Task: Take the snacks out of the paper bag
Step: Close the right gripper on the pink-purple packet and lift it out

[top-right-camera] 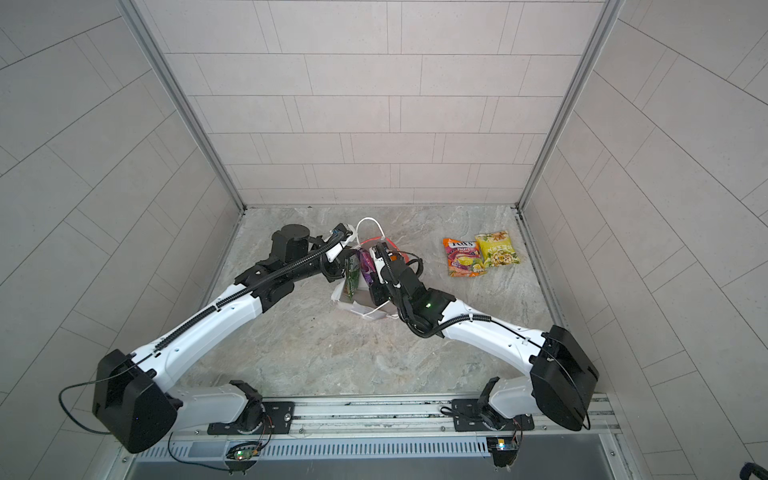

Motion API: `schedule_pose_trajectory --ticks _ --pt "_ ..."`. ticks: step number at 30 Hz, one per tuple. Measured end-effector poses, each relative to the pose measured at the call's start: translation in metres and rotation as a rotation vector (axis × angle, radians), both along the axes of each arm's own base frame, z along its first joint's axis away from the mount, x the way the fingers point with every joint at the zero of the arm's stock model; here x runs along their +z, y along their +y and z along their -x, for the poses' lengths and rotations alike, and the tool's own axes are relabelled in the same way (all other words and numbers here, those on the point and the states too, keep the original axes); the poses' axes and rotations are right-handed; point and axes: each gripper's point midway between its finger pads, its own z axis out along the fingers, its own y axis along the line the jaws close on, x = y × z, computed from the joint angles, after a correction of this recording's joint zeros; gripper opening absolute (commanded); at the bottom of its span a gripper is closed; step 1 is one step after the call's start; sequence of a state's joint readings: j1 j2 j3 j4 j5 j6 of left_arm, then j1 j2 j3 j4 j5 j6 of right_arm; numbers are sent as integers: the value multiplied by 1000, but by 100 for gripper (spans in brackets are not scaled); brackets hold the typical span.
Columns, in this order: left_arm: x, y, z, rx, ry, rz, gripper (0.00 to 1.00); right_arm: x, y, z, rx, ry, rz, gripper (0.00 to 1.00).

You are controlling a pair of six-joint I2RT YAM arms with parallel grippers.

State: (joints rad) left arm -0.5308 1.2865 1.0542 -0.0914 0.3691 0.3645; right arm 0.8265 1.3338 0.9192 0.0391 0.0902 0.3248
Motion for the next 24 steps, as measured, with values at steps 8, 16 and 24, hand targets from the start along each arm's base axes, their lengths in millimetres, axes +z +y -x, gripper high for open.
schedule_pose_trajectory --ticks 8,16,24 --pt "0 0 0 1 1 1 0 30 -6 19 95 -81 16 0" --pt "0 0 0 2 0 1 0 54 -19 38 160 -153 55 0" --pt "1 1 -1 8 -4 1 0 82 -40 52 173 -198 13 0"
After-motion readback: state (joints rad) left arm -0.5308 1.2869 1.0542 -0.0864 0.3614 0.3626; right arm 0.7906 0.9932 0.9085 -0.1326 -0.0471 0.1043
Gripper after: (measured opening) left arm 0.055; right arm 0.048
